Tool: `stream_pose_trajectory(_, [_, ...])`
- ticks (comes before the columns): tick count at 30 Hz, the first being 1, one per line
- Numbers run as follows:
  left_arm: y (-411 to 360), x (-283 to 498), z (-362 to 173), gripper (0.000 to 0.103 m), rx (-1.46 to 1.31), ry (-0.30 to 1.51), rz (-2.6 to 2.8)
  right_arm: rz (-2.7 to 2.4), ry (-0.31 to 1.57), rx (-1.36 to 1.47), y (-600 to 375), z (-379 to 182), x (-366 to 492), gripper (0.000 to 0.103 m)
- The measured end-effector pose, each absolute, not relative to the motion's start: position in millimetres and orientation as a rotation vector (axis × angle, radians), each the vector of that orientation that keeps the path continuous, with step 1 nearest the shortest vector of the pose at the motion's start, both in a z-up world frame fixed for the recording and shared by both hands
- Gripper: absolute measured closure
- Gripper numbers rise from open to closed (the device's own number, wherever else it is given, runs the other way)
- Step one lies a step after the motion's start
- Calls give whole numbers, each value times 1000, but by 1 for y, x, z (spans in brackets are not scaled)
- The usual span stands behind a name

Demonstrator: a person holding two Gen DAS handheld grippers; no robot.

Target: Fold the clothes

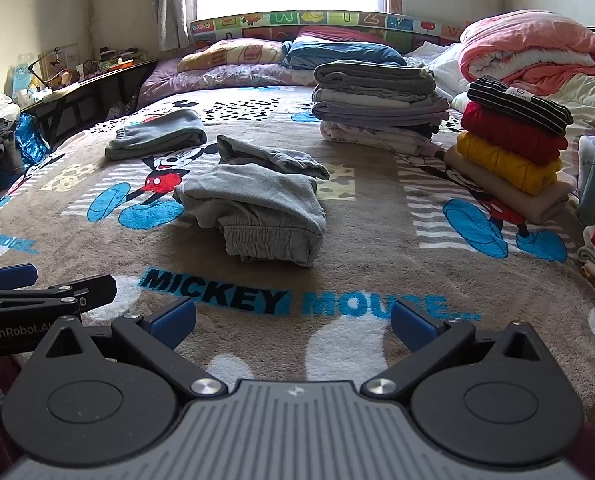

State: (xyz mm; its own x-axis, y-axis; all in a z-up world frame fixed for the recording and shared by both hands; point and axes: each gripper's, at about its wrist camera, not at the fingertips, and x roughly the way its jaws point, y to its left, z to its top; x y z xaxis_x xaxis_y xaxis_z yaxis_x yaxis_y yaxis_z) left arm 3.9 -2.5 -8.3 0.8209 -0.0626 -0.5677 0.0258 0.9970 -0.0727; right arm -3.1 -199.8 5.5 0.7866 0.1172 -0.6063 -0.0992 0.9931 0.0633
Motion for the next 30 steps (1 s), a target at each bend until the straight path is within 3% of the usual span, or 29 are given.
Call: stream_pose_trajectory(30, [4,12,-16,0,-129,600,-80,185,633,102,-212,-6,1,0])
